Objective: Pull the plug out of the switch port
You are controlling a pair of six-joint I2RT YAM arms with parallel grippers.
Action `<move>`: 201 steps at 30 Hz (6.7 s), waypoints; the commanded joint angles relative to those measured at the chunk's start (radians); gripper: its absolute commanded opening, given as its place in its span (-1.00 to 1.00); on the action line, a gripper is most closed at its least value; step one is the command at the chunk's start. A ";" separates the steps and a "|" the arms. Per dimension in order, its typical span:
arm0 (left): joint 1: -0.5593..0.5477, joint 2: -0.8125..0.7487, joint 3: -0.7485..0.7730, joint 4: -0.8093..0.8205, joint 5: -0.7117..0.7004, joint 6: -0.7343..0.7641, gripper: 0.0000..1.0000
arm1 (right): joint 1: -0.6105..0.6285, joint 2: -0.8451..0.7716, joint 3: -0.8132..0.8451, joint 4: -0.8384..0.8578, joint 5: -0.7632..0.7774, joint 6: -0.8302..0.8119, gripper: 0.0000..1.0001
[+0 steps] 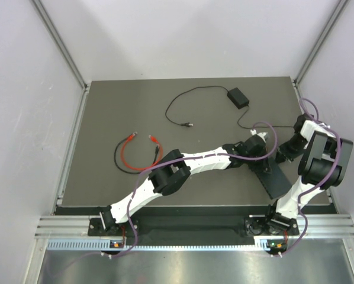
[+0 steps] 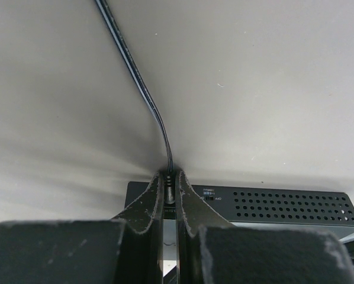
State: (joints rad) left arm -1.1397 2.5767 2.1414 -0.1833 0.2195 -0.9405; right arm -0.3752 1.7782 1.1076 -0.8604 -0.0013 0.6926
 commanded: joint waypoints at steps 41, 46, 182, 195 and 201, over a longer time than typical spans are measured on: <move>0.175 -0.337 -0.207 -0.113 0.284 0.437 -0.01 | 0.076 -0.187 0.182 0.081 0.044 -0.320 -1.00; 0.305 -0.475 -0.313 -0.177 0.254 0.437 -0.03 | 0.140 -0.226 0.184 0.070 0.006 -0.344 -1.00; 0.824 -0.891 -0.782 -0.479 0.231 0.591 -0.09 | -0.117 -0.723 -0.476 -0.005 0.029 -0.015 0.83; 0.824 -0.908 -0.765 -0.490 0.222 0.597 -0.09 | -0.113 -0.629 -0.480 0.139 -0.063 -0.110 0.48; 0.824 -0.906 -0.770 -0.484 0.242 0.583 -0.10 | -0.059 -0.585 -0.450 0.211 -0.106 -0.169 0.40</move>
State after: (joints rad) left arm -0.3214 1.7145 1.3651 -0.6823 0.4328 -0.3637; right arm -0.4797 1.1728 0.6239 -0.7563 -0.0540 0.5697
